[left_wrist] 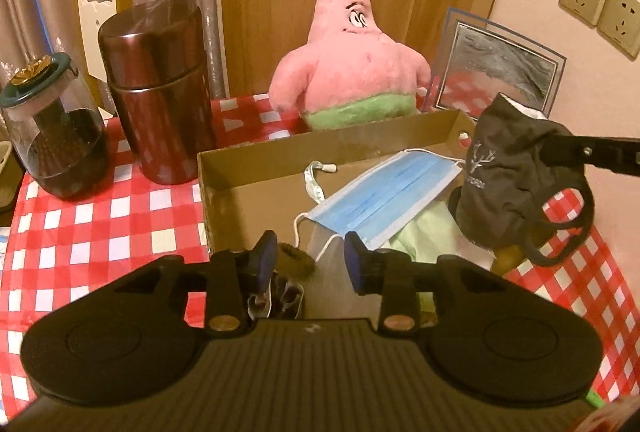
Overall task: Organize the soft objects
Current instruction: 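Open both tools to drop the scrunchie and black face mask into the tray, then withdraw both tools from the tray back toward the remaining table items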
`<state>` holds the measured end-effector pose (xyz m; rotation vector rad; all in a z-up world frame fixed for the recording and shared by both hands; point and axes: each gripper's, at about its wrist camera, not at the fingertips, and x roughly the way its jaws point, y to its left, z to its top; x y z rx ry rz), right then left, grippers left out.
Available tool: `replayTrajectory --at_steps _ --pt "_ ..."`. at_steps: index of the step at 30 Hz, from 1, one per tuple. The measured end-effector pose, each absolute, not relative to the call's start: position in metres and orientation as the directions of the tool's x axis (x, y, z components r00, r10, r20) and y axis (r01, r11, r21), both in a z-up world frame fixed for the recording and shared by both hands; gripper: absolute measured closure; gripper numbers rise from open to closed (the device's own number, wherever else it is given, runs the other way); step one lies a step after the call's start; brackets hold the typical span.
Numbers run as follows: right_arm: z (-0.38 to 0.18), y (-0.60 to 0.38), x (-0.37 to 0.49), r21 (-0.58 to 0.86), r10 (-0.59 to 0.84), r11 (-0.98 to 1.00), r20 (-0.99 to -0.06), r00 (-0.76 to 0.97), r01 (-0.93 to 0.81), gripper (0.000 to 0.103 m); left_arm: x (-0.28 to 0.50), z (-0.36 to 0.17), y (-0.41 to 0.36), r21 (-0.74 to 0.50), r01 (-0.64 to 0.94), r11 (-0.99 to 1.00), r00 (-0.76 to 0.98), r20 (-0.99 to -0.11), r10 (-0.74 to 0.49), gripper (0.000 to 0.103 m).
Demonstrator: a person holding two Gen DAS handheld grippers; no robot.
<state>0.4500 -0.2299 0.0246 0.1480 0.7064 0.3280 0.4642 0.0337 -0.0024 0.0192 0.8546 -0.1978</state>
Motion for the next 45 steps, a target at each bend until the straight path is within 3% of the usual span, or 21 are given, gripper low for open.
replayTrajectory --at_steps 7,9,11,31,45 --pt "0.018 -0.234 0.462 0.260 0.366 0.930 -0.588 0.721 -0.260 0.091 0.452 0.003 0.039 -0.064 0.185 0.981 0.650 -0.740 -0.171 0.071" --pt "0.018 -0.237 0.464 0.267 0.355 0.933 -0.587 0.727 -0.240 0.068 0.450 0.007 0.040 -0.067 0.183 0.981 0.658 -0.733 -0.172 0.071" --pt "0.020 -0.241 0.462 0.277 0.353 0.933 -0.572 0.740 -0.231 0.055 0.447 0.010 0.040 -0.068 0.187 0.980 0.660 -0.730 -0.176 0.070" --pt "0.058 -0.271 0.365 0.247 0.282 0.956 -0.608 0.742 -0.160 0.054 0.372 0.054 0.035 -0.093 0.194 0.977 0.686 -0.699 -0.203 0.067" --pt "0.075 -0.251 0.249 0.244 0.317 0.948 -0.643 0.697 -0.206 0.051 0.258 0.088 0.034 -0.112 0.117 0.987 0.716 -0.679 -0.162 0.050"
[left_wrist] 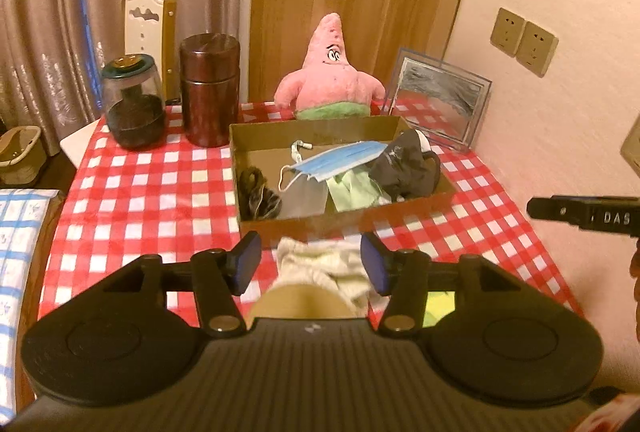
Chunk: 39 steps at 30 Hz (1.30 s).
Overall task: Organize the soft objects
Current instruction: 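Withdraw both tools from the tray back toward the remaining table items, then reach the left tool toward the beige towel while the right tool reaches the white cloth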
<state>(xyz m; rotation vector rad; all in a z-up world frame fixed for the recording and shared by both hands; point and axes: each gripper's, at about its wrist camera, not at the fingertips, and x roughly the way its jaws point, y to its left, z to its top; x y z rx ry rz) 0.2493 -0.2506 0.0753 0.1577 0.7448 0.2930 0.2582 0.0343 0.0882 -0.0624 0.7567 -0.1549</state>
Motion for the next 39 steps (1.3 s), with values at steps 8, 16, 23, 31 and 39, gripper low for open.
replayTrajectory --at_steps 8,16,23,31,39 --pt "0.068 -0.246 0.189 0.275 0.340 0.939 -0.659 0.671 -0.206 0.045 0.195 0.092 0.028 -0.104 0.087 0.991 0.712 -0.689 -0.135 0.037" --pt "0.058 -0.247 0.148 0.236 0.310 0.950 -0.682 0.662 -0.203 0.041 0.154 0.091 0.025 -0.153 0.065 0.986 0.706 -0.691 -0.154 0.031" --pt "0.056 -0.252 0.132 0.241 0.307 0.951 -0.688 0.658 -0.191 0.040 0.135 0.092 0.021 -0.152 0.061 0.986 0.711 -0.687 -0.150 0.022" --pt "0.050 -0.256 0.131 0.237 0.298 0.954 -0.696 0.653 -0.183 0.038 0.128 0.087 0.021 -0.117 0.082 0.990 0.734 -0.665 -0.139 0.016" --pt "0.035 -0.263 0.145 0.233 0.307 0.952 -0.709 0.635 -0.199 0.038 0.141 0.080 0.015 -0.019 0.148 0.989 0.723 -0.680 -0.121 0.015"
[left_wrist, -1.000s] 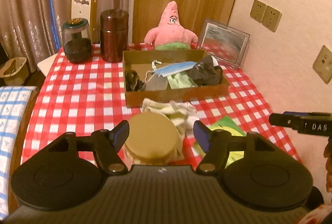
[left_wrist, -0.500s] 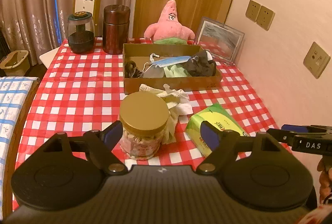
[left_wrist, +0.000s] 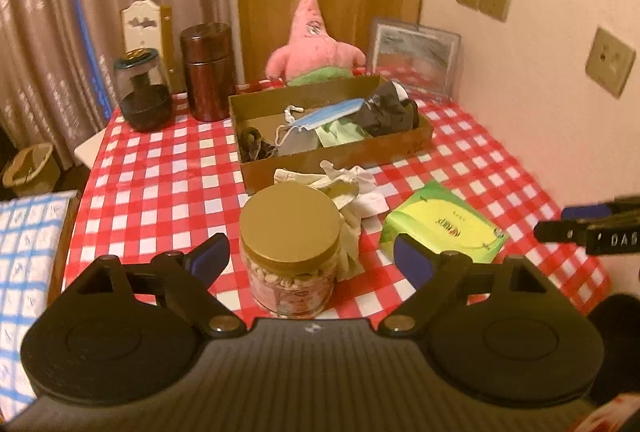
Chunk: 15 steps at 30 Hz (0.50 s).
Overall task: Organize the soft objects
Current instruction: 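Reach the left tool toward the beige towel while the right tool reaches the white cloth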
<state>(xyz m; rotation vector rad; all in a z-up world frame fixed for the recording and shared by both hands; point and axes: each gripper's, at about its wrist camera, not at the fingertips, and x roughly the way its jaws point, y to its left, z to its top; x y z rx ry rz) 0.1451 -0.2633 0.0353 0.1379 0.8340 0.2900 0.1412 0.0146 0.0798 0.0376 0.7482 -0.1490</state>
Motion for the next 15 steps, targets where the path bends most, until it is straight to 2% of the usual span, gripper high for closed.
replayTrajectory --at_steps 5,15 --pt "0.026 -0.265 0.165 0.195 0.320 0.945 -0.719 0.616 -0.263 0.038 0.161 0.073 0.012 0.009 0.227 0.974 0.693 -0.704 -0.155 0.015" --pt "0.022 -0.238 0.224 0.030 0.389 0.839 -0.731 0.561 -0.544 0.038 0.211 0.061 0.005 0.076 0.349 0.934 0.630 -0.757 -0.174 0.015"
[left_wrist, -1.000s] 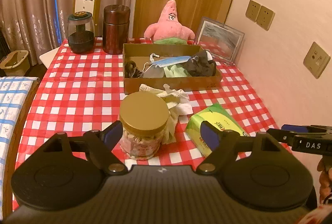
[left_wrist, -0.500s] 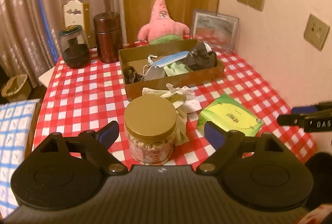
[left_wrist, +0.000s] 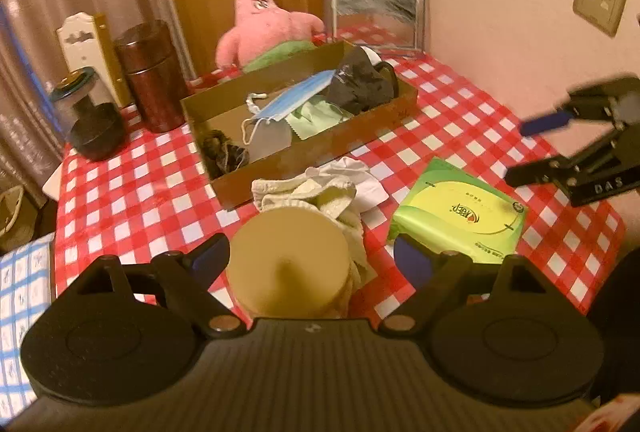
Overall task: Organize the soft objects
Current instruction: 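Reach the left tool toward the beige towel while the right tool reaches the white cloth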
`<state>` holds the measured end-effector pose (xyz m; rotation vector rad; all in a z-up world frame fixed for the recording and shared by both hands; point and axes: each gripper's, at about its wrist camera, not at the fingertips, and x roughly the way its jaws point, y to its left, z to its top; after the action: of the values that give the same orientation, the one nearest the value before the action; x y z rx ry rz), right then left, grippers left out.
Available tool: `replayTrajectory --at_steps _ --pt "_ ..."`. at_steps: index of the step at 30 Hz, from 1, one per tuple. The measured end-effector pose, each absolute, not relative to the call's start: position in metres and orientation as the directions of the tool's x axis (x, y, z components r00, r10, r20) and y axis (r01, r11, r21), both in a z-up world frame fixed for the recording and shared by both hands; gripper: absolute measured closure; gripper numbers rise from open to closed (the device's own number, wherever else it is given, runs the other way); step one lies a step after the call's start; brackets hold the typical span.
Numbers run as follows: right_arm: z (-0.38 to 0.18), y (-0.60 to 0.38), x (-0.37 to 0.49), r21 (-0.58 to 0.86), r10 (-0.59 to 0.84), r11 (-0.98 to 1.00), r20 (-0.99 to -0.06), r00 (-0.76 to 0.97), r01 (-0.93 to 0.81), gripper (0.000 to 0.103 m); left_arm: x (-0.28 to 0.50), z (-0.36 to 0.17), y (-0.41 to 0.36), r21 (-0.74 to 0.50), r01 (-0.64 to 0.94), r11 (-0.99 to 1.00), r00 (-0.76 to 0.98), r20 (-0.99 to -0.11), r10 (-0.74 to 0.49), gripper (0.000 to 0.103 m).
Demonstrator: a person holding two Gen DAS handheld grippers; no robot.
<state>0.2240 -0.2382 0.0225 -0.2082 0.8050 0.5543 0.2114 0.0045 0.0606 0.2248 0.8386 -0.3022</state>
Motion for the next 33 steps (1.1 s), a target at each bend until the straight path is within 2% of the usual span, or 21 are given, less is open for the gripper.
replayTrajectory --at_steps 8,12,19,33 --pt "0.007 -0.218 0.283 -0.040 0.419 0.724 -0.768 0.484 -0.689 0.038 0.261 0.054 0.007 0.044 0.427 0.903 0.544 -0.810 -0.217 0.015" --pt "-0.005 -0.206 0.313 0.009 0.442 0.696 -0.793 0.419 -0.718 0.038 0.287 0.050 0.011 0.051 0.455 0.889 0.513 -0.831 -0.215 0.016" --pt "-0.017 -0.186 0.351 0.013 0.456 0.631 -0.815 0.357 -0.775 0.038 0.333 0.042 0.009 0.050 0.525 0.850 0.437 -0.873 -0.218 0.016" --pt "-0.068 -0.144 0.393 -0.025 0.407 0.492 -0.877 0.256 -0.870 0.041 0.379 0.017 0.011 0.006 0.584 0.812 0.348 -0.905 -0.244 0.016"
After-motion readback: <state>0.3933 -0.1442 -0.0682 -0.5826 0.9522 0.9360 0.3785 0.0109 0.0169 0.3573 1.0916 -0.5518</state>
